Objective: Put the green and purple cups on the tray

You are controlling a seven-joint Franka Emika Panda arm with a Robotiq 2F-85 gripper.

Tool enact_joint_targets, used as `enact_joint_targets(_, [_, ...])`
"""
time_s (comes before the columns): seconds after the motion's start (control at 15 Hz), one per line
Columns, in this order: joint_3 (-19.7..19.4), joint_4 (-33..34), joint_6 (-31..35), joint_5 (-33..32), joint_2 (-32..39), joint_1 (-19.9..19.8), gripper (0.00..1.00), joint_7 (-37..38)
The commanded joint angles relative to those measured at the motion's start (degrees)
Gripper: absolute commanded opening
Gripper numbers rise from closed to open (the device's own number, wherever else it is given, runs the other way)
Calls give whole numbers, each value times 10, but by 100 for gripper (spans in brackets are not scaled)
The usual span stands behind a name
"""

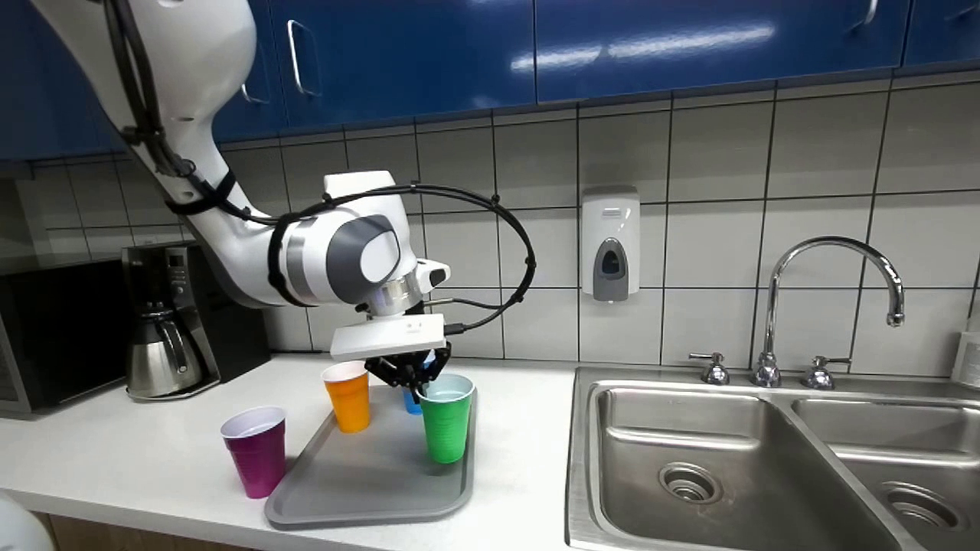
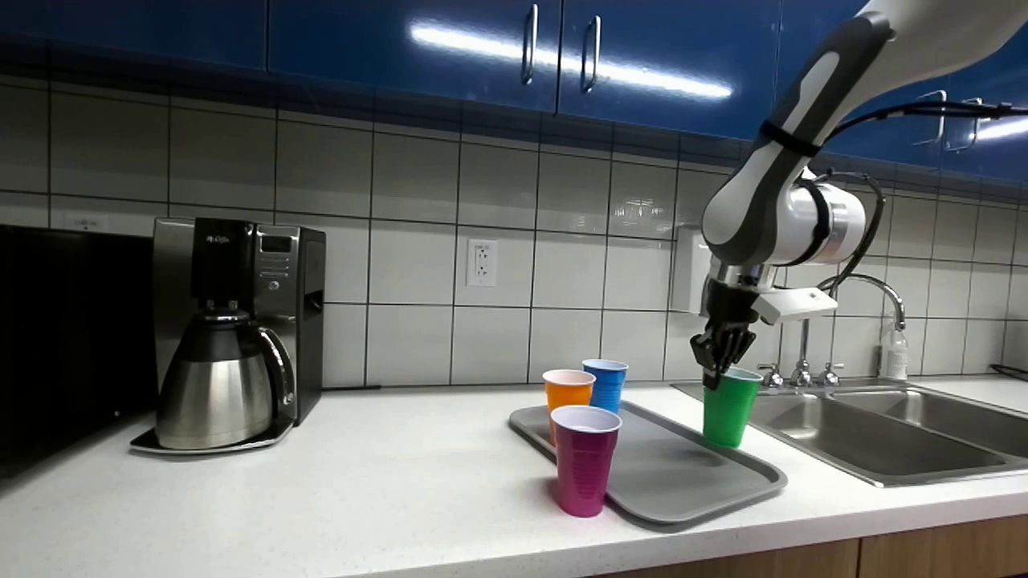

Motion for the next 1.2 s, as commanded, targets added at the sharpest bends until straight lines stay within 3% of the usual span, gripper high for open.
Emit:
enact_joint_targets(0.0, [6, -34, 38, -46, -20, -7, 1, 6])
enact_joint_targets(1.13, [11, -54, 52, -89, -11, -4, 1, 14])
